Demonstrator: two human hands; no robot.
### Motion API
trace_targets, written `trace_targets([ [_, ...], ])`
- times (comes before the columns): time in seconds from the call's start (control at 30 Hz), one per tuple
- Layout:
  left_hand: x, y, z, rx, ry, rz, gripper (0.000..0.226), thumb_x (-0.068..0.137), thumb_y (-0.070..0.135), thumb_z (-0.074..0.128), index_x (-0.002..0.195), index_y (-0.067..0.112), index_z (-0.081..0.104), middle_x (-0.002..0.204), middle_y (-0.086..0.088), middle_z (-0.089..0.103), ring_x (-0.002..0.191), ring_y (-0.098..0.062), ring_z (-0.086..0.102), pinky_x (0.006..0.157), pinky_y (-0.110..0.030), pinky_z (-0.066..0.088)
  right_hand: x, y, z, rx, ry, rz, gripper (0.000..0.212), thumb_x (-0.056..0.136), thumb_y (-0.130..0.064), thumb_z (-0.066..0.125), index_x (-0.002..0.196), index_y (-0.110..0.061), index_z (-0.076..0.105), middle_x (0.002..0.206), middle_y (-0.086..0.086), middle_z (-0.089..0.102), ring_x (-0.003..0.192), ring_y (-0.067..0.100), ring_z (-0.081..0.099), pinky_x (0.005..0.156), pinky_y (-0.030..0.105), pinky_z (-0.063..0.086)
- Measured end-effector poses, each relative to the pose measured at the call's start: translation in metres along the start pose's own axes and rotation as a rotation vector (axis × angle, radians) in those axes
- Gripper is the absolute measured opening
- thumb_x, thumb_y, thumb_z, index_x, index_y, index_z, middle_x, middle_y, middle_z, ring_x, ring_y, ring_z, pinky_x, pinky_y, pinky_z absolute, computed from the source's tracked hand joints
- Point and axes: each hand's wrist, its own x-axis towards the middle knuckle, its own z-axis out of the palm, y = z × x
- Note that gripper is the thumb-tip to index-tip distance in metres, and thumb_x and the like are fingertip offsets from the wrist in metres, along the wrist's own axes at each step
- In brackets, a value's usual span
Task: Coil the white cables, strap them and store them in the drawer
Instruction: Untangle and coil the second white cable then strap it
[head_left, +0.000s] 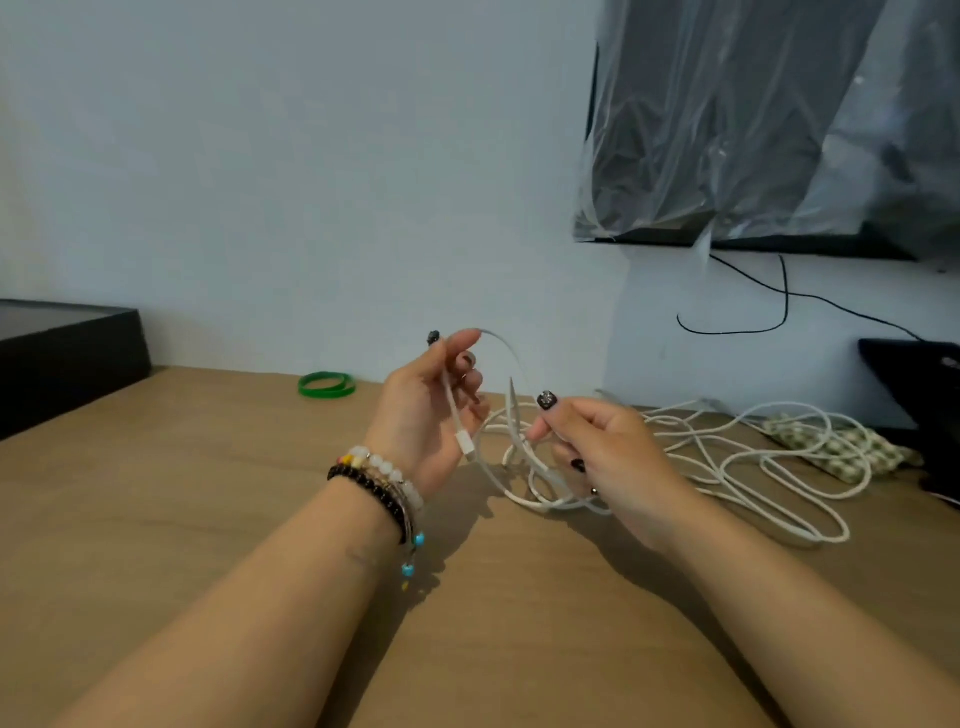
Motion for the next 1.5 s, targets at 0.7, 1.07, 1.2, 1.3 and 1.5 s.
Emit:
trace_targets([
  [0.7, -0.014, -0.007, 0.011, 0.087, -0.229, 0.100, 0.016, 0.076, 0.033, 0.062, 0.084, 0.027, 0.076, 0.109, 0.002, 0.072, 0.093, -0.011, 0.059, 0.080, -0.030, 0.045, -0.011, -0.003, -0.001, -0.114, -0.131, -0.136, 0.033, 0.086, -0.039, 0.056, 0.116, -0.028, 0.064, 0.052, -0.002, 0.047, 0.042, 0.001, 0.040, 0.047, 0.006, 0.036],
  [1.07, -0.018, -0.005, 0.016, 0.028, -0.229, 0.083, 0.012, 0.076, 0.023, 0.066, 0.076, 0.023, 0.078, 0.111, -0.001, 0.072, 0.090, -0.010, 0.054, 0.091, -0.032, 0.035, -0.008, 0.004, -0.001, -0.312, 0.056, -0.327, 0.013, 0.089, -0.028, 0.066, 0.100, -0.032, 0.062, 0.046, -0.008, 0.047, 0.044, 0.004, 0.042, 0.047, 0.012, 0.036],
  [1.2, -0.017, -0.003, 0.016, -0.029, -0.257, 0.052, 0.013, 0.077, 0.021, 0.065, 0.075, 0.020, 0.078, 0.113, -0.004, 0.071, 0.090, -0.008, 0.057, 0.090, -0.025, 0.043, -0.005, 0.006, -0.002, -0.383, 0.117, -0.368, 0.011, 0.089, -0.030, 0.066, 0.100, -0.031, 0.066, 0.046, -0.010, 0.046, 0.044, 0.005, 0.042, 0.046, 0.012, 0.033],
  [1.3, -0.014, -0.004, 0.015, -0.093, -0.254, 0.017, 0.012, 0.082, 0.017, 0.063, 0.081, 0.012, 0.074, 0.112, -0.006, 0.071, 0.085, -0.007, 0.062, 0.073, -0.017, 0.053, -0.003, 0.009, -0.003, -0.423, 0.153, -0.372, 0.013, 0.089, -0.032, 0.065, 0.102, -0.029, 0.067, 0.047, -0.010, 0.047, 0.045, 0.005, 0.043, 0.047, 0.013, 0.034],
  [1.5, -0.013, -0.007, 0.014, -0.134, -0.250, -0.046, 0.016, 0.081, 0.016, 0.061, 0.076, 0.007, 0.073, 0.115, -0.010, 0.070, 0.082, -0.009, 0.065, 0.074, -0.017, 0.055, -0.002, 0.010, -0.005, -0.467, 0.142, -0.390, 0.007, 0.091, -0.028, 0.064, 0.088, -0.035, 0.064, 0.045, -0.012, 0.048, 0.044, 0.006, 0.043, 0.044, 0.013, 0.032],
])
